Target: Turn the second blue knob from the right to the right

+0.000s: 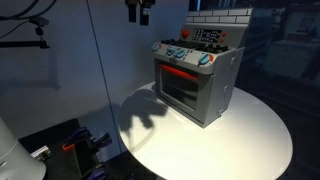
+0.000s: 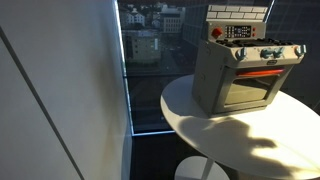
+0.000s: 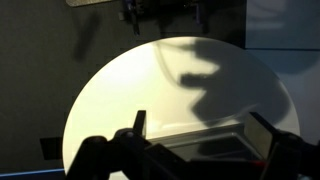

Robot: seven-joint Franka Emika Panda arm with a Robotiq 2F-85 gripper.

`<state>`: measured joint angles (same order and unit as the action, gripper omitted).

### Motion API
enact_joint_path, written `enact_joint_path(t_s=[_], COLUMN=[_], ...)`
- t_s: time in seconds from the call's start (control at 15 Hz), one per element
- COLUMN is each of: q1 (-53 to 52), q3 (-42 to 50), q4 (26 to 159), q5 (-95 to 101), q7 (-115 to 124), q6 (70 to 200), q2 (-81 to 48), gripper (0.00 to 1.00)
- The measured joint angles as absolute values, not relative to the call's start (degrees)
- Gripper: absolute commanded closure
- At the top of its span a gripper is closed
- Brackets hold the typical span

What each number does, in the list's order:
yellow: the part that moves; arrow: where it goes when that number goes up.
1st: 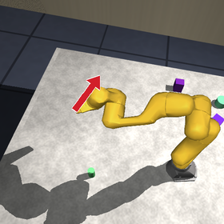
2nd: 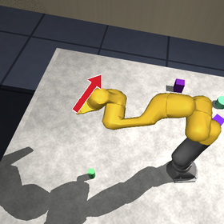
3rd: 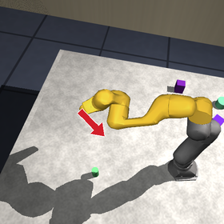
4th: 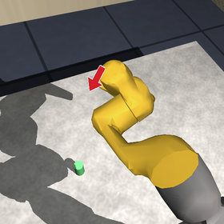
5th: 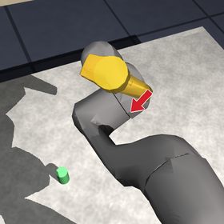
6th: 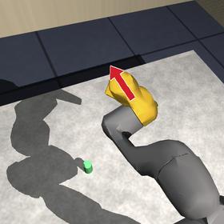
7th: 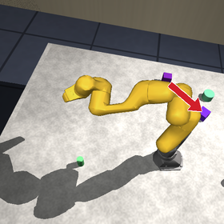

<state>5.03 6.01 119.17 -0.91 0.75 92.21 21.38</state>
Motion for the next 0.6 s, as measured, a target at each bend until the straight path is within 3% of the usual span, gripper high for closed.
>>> enact_joint_path(t_s=[0.6], q1=[5.0], q3=[5.9], q4=[116.0], q5=[1.7], q7=[0.5], q6=[88.5], q2=[23.6], gripper=[0.00])
